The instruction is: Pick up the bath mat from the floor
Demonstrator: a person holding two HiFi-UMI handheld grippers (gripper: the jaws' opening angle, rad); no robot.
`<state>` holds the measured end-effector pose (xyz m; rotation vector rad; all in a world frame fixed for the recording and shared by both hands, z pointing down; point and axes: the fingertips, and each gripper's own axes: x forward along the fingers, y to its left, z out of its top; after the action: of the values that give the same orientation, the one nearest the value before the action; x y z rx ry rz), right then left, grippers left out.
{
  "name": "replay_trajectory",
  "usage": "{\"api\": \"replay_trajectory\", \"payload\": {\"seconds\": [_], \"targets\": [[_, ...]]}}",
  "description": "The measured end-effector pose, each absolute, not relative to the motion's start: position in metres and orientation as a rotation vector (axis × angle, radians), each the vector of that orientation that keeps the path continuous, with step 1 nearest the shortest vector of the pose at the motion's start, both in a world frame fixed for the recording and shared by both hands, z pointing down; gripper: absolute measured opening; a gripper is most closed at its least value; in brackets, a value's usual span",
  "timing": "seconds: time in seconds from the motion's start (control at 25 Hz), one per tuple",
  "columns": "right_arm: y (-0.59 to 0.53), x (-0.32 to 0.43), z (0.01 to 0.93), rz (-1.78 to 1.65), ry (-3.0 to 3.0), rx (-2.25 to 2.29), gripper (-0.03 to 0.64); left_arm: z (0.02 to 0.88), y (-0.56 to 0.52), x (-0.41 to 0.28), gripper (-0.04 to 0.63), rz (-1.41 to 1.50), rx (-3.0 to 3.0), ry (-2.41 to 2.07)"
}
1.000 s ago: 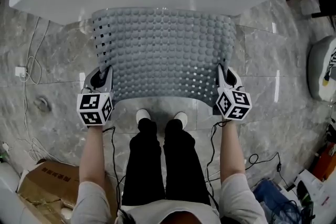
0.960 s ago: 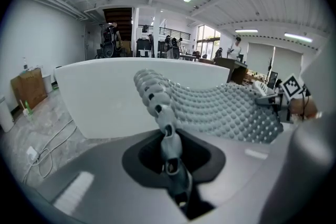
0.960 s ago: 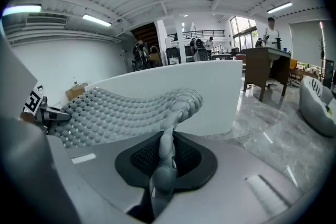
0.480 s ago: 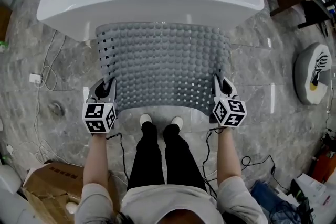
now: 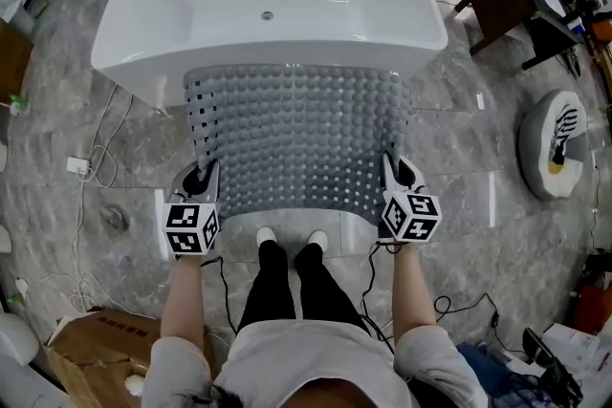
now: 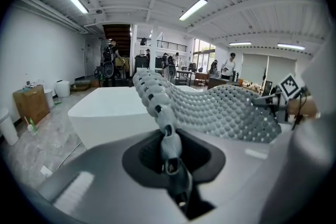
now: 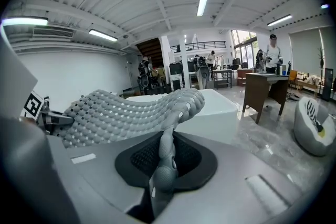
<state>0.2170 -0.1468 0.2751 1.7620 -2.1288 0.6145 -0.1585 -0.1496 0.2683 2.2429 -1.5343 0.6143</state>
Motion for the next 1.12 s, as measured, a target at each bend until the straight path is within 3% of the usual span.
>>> {"api": "replay_trajectory", "payload": {"seconds": [1.12], "targets": [[-0.125, 0.209, 0.083, 0.323, -2.29, 1.864, 0.04, 0.085, -0.133, -0.158, 0.048, 0.432, 2.461, -1.685]]}}
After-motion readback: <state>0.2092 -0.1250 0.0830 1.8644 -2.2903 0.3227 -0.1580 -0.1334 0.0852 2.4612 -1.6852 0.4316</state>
